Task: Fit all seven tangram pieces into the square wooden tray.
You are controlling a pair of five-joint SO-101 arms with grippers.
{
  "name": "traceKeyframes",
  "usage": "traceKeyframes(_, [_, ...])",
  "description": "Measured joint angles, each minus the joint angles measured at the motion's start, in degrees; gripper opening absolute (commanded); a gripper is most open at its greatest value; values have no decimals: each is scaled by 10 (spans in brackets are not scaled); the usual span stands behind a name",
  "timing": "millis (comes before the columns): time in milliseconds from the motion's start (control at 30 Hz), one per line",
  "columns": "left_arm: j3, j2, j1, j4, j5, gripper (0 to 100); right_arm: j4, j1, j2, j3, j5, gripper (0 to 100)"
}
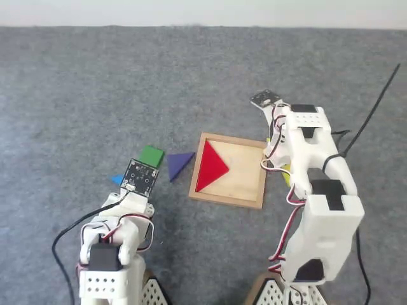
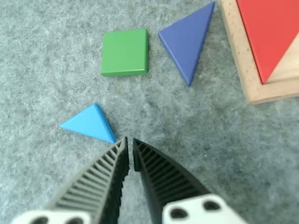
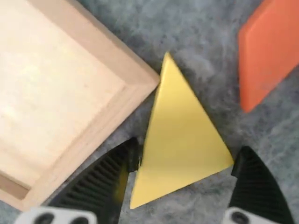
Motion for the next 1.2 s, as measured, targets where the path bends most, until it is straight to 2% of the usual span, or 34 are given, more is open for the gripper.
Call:
traceKeyframes(167, [0,0,0,0,0,16,3,1,10,-15,2,95])
traceKeyframes(233, [0,0,0,0,0,16,2,2,11,-20,2,66])
traceKeyframes(433, [0,0,0,0,0,16,3,4,11,-30,1,69])
traceKeyframes(633, [0,0,0,0,0,16,17,19,-20,-24,-40,66])
traceKeyframes(800, [0,0,0,0,0,16,58,39,-132,1,-113,69])
traceKeyframes(1000, [0,0,0,0,0,16,72,1,-265,64,-210,69])
traceKeyframes(1100, [0,0,0,0,0,16,72,-17,-286,93,-202,78])
traceKeyframes(1200, [0,0,0,0,0,16,72,-18,-288,123,-141,160])
